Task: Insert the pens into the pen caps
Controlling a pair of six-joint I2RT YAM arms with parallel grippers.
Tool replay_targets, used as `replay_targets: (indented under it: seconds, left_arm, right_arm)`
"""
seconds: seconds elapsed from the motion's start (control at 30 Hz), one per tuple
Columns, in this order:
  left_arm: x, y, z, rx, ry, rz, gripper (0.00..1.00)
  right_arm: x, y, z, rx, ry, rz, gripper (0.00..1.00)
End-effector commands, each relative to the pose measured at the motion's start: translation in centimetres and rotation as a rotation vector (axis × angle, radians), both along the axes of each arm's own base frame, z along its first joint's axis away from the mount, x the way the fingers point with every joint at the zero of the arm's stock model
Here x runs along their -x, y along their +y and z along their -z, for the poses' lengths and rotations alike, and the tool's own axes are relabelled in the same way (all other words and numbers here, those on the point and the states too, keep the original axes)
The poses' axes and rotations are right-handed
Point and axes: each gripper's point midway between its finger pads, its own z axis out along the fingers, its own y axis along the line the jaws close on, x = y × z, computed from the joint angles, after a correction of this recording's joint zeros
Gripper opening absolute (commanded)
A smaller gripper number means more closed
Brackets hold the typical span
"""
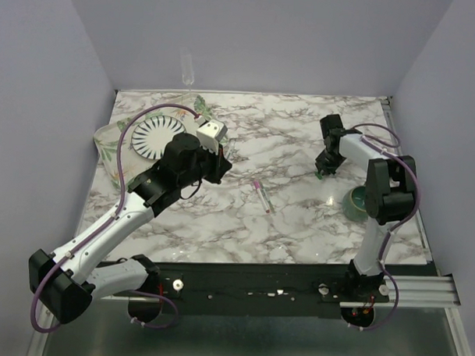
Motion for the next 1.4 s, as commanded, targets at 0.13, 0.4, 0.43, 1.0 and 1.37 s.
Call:
replay_targets:
  seconds: [0.13,0.4,0.43,1.0,1.37]
  left_arm:
    - [-0.4,0.6,-0.8,0.002,-0.041,-0.023,0.0]
    - [-0.5,0.8,-1.2,0.015,-0.044,-0.027,0.0]
    - [-0.4,0.7,-1.2,0.017,-0.045,-0.025,0.0]
    - [-0.3,1.0,-1.5,0.025,-0.054,-0.035,0.0]
    - [0.1,0.6,-1.6,0.047,-0.046,-0.01,0.0]
  right_arm:
    - [0.0,1.1,0.1,-0.043,0.021,-0.169,0.23]
    - [0.7,2.7,-0.8,-0.061,-0.061,-0.364,0.22]
    - [0.8,3.0,-1.0,-0.061,-0.075,-0.402,0.22]
    - [3.6,3.9,-3.5,0.002,-0.095,-0.385,0.25]
    - [5.3,3.4,-5.0,-0.154,0.006,0.433,0.56]
